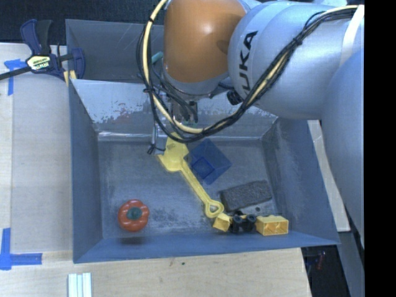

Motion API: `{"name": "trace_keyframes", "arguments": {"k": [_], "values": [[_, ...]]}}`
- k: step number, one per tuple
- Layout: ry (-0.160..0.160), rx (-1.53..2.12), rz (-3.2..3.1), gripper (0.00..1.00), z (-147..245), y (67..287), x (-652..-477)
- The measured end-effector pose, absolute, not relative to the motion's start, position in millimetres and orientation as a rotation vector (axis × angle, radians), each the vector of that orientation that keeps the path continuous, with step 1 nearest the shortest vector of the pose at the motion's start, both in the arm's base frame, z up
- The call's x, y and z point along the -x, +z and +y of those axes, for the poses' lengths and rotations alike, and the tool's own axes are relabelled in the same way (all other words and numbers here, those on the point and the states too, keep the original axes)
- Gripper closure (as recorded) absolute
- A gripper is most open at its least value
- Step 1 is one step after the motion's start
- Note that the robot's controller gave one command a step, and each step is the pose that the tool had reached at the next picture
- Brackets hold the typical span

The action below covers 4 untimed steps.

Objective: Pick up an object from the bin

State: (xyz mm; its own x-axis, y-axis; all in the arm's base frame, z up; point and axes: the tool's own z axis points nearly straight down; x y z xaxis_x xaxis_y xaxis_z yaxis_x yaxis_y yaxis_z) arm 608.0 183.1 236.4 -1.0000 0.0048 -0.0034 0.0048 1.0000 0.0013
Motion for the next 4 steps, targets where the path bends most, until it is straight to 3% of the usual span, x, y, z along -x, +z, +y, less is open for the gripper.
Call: {"name": "trace_keyframes", "arguments": {"k": [1, 2, 3, 4], "values": [[0.002, -0.007, 3.138, 0.0, 183.1, 236.4, -608.0], [0.002, -0.542, 3.092, 1.0, 167.9, 221.7, -616.0], [0.002, -0.54, 3.092, 1.0, 168.2, 221.8, -616.0], [0.002, -0.892, 3.01, 1.0, 162.9, 198.4, -605.2]]}}
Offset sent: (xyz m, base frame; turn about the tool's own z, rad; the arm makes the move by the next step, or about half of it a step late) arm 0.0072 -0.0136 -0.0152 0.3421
